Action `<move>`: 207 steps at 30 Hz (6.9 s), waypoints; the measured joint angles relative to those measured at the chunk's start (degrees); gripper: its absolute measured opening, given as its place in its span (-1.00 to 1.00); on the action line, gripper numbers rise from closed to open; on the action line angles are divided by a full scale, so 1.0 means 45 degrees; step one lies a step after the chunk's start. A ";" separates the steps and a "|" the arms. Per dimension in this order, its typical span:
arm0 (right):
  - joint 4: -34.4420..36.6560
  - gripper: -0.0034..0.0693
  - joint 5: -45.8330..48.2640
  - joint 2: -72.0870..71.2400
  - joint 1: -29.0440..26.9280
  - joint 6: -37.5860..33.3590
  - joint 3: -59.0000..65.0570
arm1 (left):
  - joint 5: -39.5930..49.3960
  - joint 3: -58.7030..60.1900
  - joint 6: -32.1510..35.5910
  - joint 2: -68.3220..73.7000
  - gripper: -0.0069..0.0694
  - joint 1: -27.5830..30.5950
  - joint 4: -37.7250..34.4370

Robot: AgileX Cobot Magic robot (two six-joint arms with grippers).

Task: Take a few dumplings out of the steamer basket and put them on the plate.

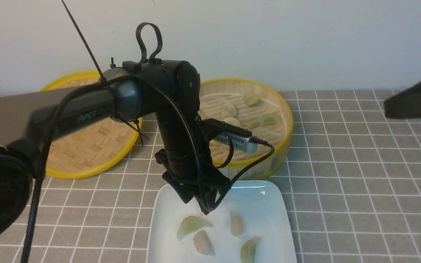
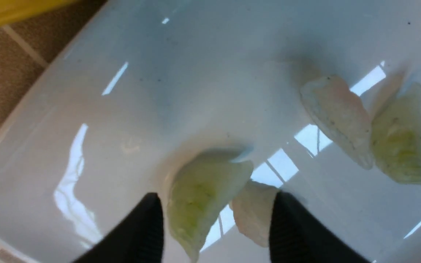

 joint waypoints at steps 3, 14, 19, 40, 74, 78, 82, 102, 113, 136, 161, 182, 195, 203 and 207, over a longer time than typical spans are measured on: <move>-0.0753 -0.93 -0.0046 0.1628 0.1310 0.0655 -0.1340 | 0.0000 -0.0004 -0.0716 -0.1084 -0.61 0.0277 0.0678; -0.3837 -0.75 -0.1262 0.6286 0.4133 0.2643 -0.4590 | 0.0095 0.2227 -0.1321 -0.6252 -0.83 0.1756 0.1209; -0.4454 -0.34 -0.2046 0.8738 0.4822 0.2601 -0.6029 | 0.0190 0.4197 -0.1324 -0.9095 -0.83 0.1823 0.1153; -0.5200 0.67 -0.3831 1.3605 0.5270 0.0850 -0.8508 | 0.0403 0.5461 -0.1622 -1.2116 -0.83 0.1823 0.1350; -0.4924 0.27 0.0752 0.9437 0.5625 0.2259 -0.6255 | 0.0385 0.5461 -0.1632 -1.2116 -0.83 0.1823 0.1718; -0.4907 0.27 0.0759 0.9653 0.6018 0.2387 -0.4945 | 0.0385 0.5461 -0.1632 -1.2116 -0.83 0.1823 0.1648; -0.4949 0.27 0.0737 1.0140 0.6063 0.2547 -0.4694 | 0.0385 0.5461 -0.1632 -1.2116 -0.83 0.1823 0.1464; -0.5108 0.45 0.0671 1.0797 0.6077 0.3488 -0.4703 | 0.0063 0.5461 -0.1632 -1.2116 -0.83 0.1823 0.1413; -0.5592 0.13 0.0683 0.8283 0.6077 0.3603 -0.4718 | 0.0063 0.5461 -0.1632 -1.2116 -0.83 0.1823 0.1413; -0.8373 -0.94 -0.5242 -1.2002 0.6077 0.5954 0.3646 | -0.1312 0.5470 -0.1620 -1.2116 -0.83 0.1823 0.0491; -1.1327 -0.94 -0.9440 -1.5816 0.6077 0.9764 0.7999 | -0.3225 0.5764 -0.0728 -1.8605 -0.83 0.1836 -0.0326; -1.1327 -0.94 -0.9440 -1.5816 0.6077 0.9764 0.7999 | -0.4627 0.8837 -0.0512 -2.2679 -0.83 0.1836 -0.0527; -1.1327 -0.94 -0.9440 -1.5816 0.6077 0.9764 0.7999 | -0.9463 1.3273 -0.0508 -2.3671 -0.83 0.2292 0.1593; -1.1327 -0.94 -0.9440 -1.5816 0.6077 0.9764 0.7999 | -1.2441 1.8551 -0.0508 -2.5504 -0.83 0.4741 0.1453; -1.1327 -0.94 -0.9440 -1.5816 0.6077 0.9764 0.7999 | -1.2521 2.0455 -0.0508 -2.6246 -0.83 0.5892 0.1478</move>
